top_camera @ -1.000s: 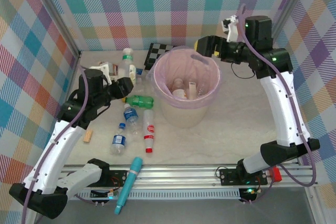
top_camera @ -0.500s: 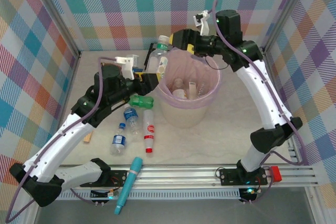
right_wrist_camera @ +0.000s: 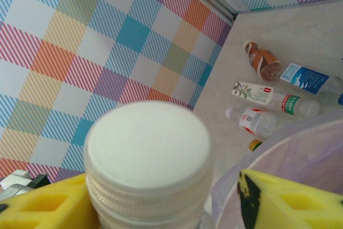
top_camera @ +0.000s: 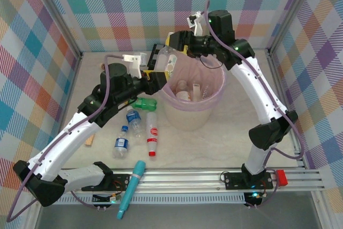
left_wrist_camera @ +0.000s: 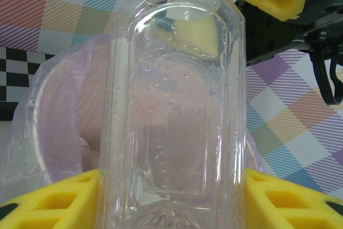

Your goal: Put the plastic bottles in the bin

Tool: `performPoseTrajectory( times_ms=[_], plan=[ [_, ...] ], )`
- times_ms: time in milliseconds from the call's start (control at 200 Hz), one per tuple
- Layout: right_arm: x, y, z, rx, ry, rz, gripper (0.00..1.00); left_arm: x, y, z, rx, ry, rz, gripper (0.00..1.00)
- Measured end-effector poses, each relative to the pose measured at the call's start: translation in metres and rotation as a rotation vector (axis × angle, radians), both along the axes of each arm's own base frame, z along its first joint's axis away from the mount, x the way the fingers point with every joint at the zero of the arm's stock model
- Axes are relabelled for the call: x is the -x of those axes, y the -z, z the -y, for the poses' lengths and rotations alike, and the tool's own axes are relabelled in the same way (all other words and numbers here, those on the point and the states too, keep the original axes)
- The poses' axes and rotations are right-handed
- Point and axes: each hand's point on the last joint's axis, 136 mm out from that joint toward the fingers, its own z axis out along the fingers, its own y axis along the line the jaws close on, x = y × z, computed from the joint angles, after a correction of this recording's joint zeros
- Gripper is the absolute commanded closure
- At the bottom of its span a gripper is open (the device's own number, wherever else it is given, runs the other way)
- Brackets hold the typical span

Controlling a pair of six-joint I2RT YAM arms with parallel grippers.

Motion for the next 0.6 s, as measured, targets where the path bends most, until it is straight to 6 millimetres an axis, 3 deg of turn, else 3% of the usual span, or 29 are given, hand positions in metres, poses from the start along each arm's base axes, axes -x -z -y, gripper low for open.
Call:
performPoseTrajectory(
  times_ms=[180,355,600],
  plan=[
    [-0.0012,-0.0028,-0.0005,-0.011,0.004,0.004,0.49,-0.0027,0.0010,0.0022,-0.001,0.000,-0.002,0.50],
    [-0.0017,-0.0044,-0.0007,-0.014,0.004,0.010,0.57,-0.0027,0.0013,0.0023,-0.002,0.000,-0.003,0.42],
    [-0.0037,-0.0067,-0.0006,-0.018,0.012,0.023,0.62,-0.0014,-0.0015,-0.0001,-0.001,-0.008,0.006,0.14]
  ],
)
